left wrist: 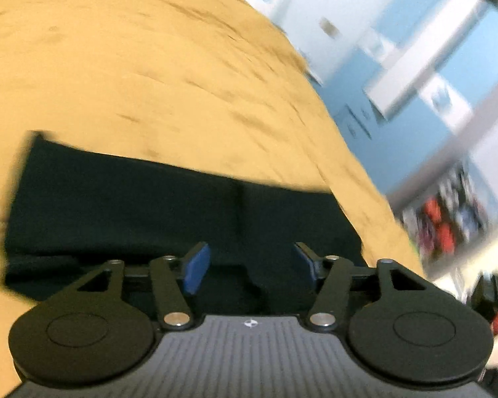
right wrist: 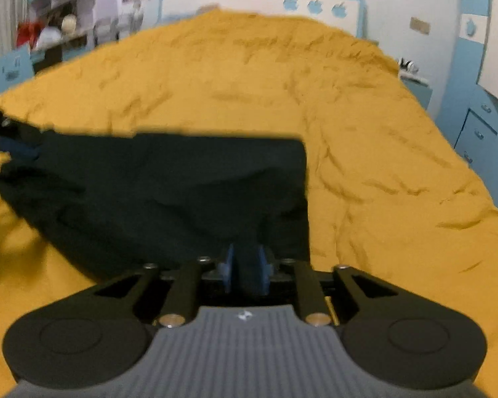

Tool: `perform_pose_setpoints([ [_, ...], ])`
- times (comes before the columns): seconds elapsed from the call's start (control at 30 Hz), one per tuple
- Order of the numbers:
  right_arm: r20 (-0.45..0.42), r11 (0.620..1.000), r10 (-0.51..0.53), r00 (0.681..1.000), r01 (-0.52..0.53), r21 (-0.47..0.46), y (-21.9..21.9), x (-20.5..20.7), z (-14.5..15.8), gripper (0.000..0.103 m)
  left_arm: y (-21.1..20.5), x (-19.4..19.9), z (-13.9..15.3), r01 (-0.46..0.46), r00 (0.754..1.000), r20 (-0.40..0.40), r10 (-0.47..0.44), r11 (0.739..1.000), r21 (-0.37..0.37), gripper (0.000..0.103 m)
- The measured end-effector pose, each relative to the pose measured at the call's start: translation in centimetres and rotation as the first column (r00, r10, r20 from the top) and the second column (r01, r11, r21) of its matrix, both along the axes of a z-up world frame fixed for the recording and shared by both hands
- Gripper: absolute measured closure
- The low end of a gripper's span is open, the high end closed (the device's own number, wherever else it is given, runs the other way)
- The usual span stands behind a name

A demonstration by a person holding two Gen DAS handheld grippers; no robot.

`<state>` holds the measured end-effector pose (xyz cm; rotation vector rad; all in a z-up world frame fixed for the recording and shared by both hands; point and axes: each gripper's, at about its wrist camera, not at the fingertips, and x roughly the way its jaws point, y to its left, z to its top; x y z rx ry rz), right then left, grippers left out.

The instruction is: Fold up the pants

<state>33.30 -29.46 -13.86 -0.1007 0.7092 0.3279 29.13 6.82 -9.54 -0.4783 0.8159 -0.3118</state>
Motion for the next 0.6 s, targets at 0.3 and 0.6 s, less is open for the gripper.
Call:
perform_pose_setpoints([
  [0.3, 0.09, 0.986, 0.166, 0.982, -0.167, 0.001, 9.4, -0.8, 2.6, 0.081, 12.6, -5.1, -2.9, -0.331, 0.943, -0.045, 0.328, 0.938, -0.098, 0.034],
  [0.6, 0.092, 0.955, 0.294, 0.951, -0.288, -0.07, 19.6, 0.3, 0.0, 0.081, 14.8, -3.5, -6.6, -0.39, 0.921, -0.117, 0.373, 0.892, -0.228, 0.033],
])
